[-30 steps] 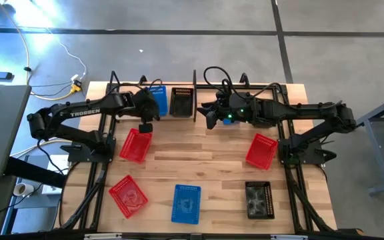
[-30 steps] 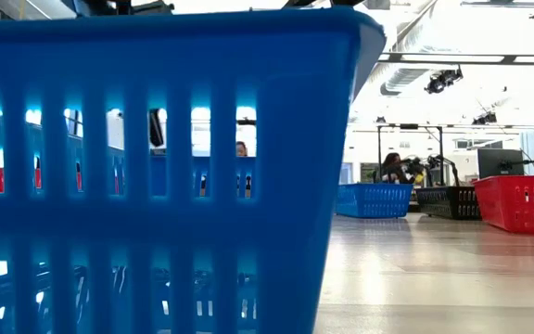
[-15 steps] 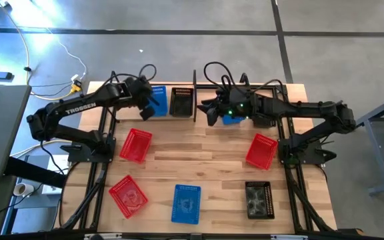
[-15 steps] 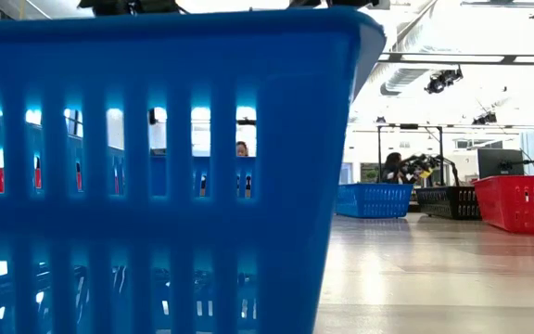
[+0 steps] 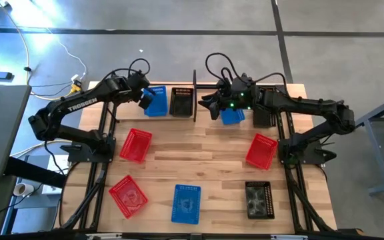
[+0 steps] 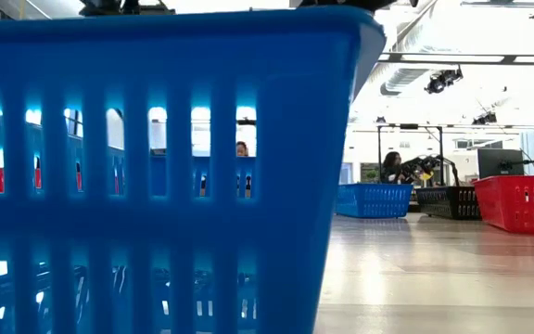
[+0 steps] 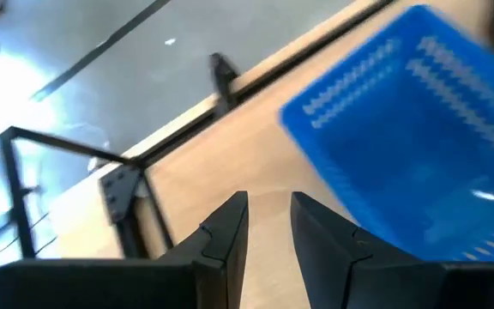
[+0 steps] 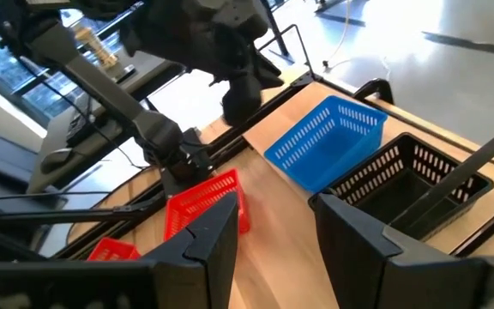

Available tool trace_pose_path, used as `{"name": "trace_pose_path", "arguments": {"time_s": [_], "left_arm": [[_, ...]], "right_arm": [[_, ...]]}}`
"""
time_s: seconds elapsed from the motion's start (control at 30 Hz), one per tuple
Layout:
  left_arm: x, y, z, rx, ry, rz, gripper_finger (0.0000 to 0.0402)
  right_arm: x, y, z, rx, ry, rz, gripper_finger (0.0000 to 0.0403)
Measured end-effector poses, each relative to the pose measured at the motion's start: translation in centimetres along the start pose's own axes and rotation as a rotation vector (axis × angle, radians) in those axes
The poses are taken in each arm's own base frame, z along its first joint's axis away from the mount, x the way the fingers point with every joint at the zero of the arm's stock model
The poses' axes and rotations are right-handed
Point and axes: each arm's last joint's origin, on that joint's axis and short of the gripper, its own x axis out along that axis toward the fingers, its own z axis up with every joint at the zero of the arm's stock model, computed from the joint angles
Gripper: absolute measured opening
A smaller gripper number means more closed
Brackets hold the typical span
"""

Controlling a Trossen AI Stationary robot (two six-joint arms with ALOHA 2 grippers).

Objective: Stack baskets on shelf by color
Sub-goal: Put the center blue bin on the shelf

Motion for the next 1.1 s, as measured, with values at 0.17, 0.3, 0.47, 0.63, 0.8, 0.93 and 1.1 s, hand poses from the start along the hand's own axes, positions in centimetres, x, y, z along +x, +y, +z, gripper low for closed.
{"name": "trace_pose_path", "arguments": {"time_s": [0.17, 0.3, 0.47, 0.63, 0.8, 0.93, 1.1], "left_arm": [[2.0, 0.2, 0.4, -0.032, 0.065, 0.057, 0.0083], [3.2, 0.1, 0.6, -0.074, 0.108, 0.077, 0.0083], [3.8, 0.0, 0.6, -0.109, 0.133, 0.07, 0.0083], [4.5, -0.7, 0.5, -0.11, 0.187, -0.013, 0.0083], [5.2, -1.1, 0.5, -0.109, 0.217, -0.013, 0.0083], [5.8, -1.4, 0.6, -0.114, 0.224, -0.011, 0.0083], [6.4, -1.9, 0.7, -0.117, 0.235, -0.043, 0.0083]], "right_arm": [[0.0, -0.5, 0.2, -0.015, 0.009, 0.017, 0.0142], [0.0, -0.6, 0.3, -0.056, 0.008, 0.017, 0.0142], [-0.1, -0.8, 0.4, -0.059, 0.019, 0.041, 0.0142], [-0.1, -0.8, 0.4, -0.073, 0.023, 0.051, 0.0142], [-0.1, -0.8, 0.4, -0.074, 0.024, 0.051, 0.0142], [-0.1, -0.8, 0.4, -0.074, 0.024, 0.052, 0.0142], [-0.1, -0.8, 0.4, -0.074, 0.027, 0.053, 0.0142]]}}
